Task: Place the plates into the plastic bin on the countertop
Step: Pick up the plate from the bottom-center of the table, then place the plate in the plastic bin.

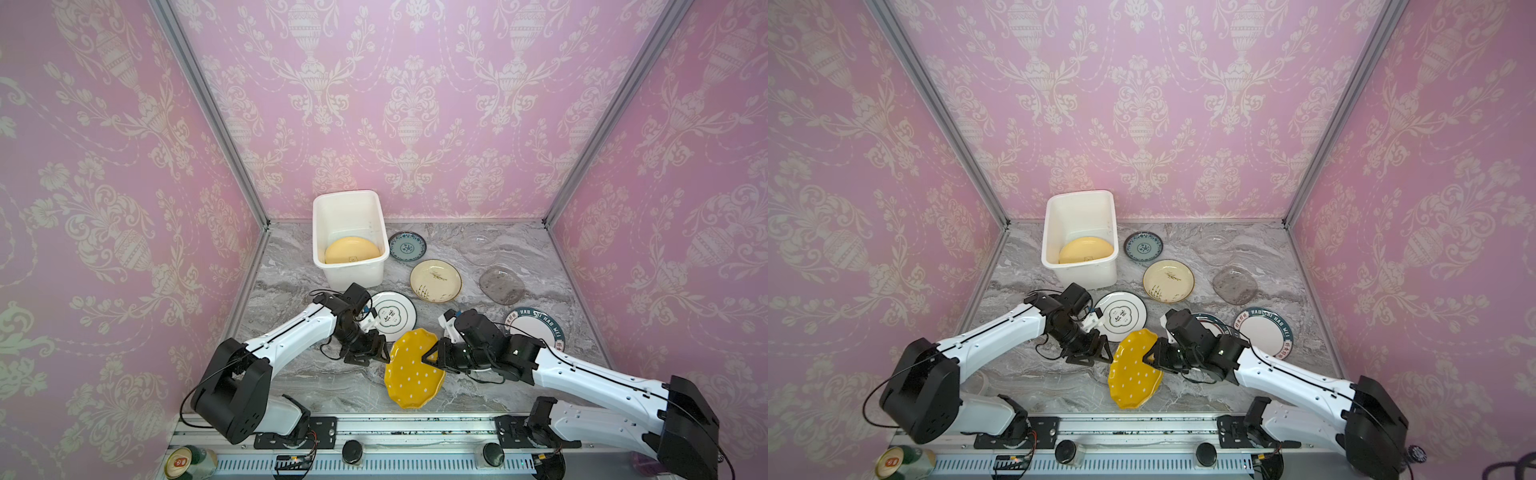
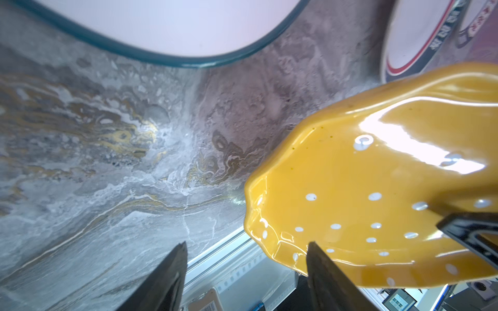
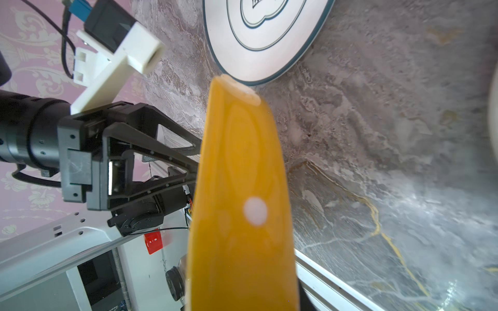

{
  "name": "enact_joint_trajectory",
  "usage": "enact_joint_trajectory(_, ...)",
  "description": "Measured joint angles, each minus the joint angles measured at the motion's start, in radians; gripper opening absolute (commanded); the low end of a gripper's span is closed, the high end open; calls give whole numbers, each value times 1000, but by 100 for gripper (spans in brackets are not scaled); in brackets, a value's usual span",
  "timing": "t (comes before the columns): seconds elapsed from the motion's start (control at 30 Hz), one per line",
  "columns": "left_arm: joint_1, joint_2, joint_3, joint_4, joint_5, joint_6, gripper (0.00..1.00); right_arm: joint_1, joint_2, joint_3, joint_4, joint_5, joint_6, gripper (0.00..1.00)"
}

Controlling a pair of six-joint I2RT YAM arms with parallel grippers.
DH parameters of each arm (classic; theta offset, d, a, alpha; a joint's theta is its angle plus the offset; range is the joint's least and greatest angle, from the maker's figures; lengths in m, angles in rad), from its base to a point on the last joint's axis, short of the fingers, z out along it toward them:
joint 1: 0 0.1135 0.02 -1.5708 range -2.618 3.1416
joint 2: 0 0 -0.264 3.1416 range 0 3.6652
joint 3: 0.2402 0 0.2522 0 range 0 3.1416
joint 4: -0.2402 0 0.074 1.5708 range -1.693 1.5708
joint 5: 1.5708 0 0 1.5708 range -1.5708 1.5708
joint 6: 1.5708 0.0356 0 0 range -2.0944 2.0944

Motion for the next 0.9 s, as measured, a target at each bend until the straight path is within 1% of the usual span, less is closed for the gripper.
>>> enact_joint_trajectory(0.1, 0, -88, 56, 0, -16, 1, 75, -44, -104, 37, -85, 16, -14, 12)
enact_joint_trajectory(0.17, 0, -139, 99, 6, -28, 3, 78, -73, -166, 65, -120, 22, -14, 12)
enact_joint_trajectory(0.23, 0, -186, 137, 27, -40, 3, 84, -94, -208, 100, -144, 27, -14, 12)
enact_joint_trajectory(0.33, 1, -258, 166, 101, -58, -19, 90, -105, -229, 163, -159, 26, -17, 12)
enact_joint_trajectory(0.43, 6, -307, 171, 188, -61, -73, 91, -104, -217, 221, -154, 13, -19, 11)
enact_joint_trajectory(0.6, 29, -290, 203, 262, -51, -185, 86, -104, -163, 301, -109, -12, -18, 11)
enact_joint_trajectory(0.77, 42, -272, 179, 350, 4, -304, 83, -104, -94, 347, -28, -41, -14, 11)
enact_joint_trajectory(0.9, 42, -281, 154, 409, 43, -370, 70, -104, -56, 357, 18, -55, -10, 10)
